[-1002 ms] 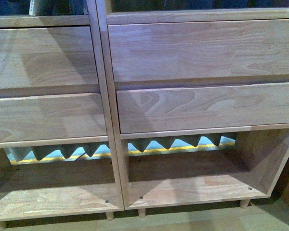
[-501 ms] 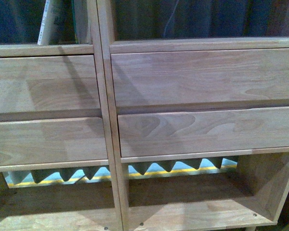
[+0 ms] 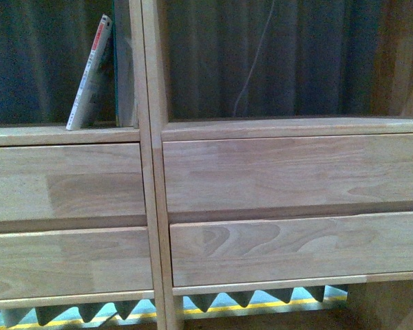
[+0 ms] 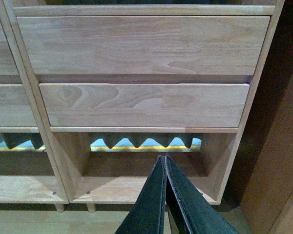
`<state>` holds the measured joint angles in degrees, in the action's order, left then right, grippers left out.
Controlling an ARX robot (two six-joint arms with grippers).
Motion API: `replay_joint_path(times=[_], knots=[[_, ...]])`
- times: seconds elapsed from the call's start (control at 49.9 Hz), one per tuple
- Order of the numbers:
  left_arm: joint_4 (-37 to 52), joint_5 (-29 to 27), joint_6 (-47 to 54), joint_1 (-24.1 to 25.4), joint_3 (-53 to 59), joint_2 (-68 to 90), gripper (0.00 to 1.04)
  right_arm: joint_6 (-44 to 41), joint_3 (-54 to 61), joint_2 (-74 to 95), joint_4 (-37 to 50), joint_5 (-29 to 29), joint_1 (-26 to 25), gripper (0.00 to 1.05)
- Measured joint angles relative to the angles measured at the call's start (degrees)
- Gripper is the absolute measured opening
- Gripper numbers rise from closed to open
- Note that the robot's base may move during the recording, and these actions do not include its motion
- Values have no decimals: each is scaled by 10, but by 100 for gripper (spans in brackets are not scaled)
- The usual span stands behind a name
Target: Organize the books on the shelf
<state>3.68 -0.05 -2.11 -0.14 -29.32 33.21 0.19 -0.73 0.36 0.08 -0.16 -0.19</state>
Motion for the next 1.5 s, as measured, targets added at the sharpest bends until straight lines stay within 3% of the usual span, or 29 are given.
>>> replay_joint_path(times=[0.14,0.321,0.361,0.982,1.082,1.503], knots=[[15,0,11,0,95,-82,42,0,0,0,0,0,0,3],[31,0,14,0,148,-116,13,0,0,0,0,0,0,3],[35,0,14,0,163,-128,3,0,0,0,0,0,0,3],[38,0,16,0,248,-214,3,0,0,0,0,0,0,3],[-36,0,16,0,257,-287,3,0,0,0,0,0,0,3],[-38,0,17,0,286,-329,3,0,0,0,0,0,0,3]])
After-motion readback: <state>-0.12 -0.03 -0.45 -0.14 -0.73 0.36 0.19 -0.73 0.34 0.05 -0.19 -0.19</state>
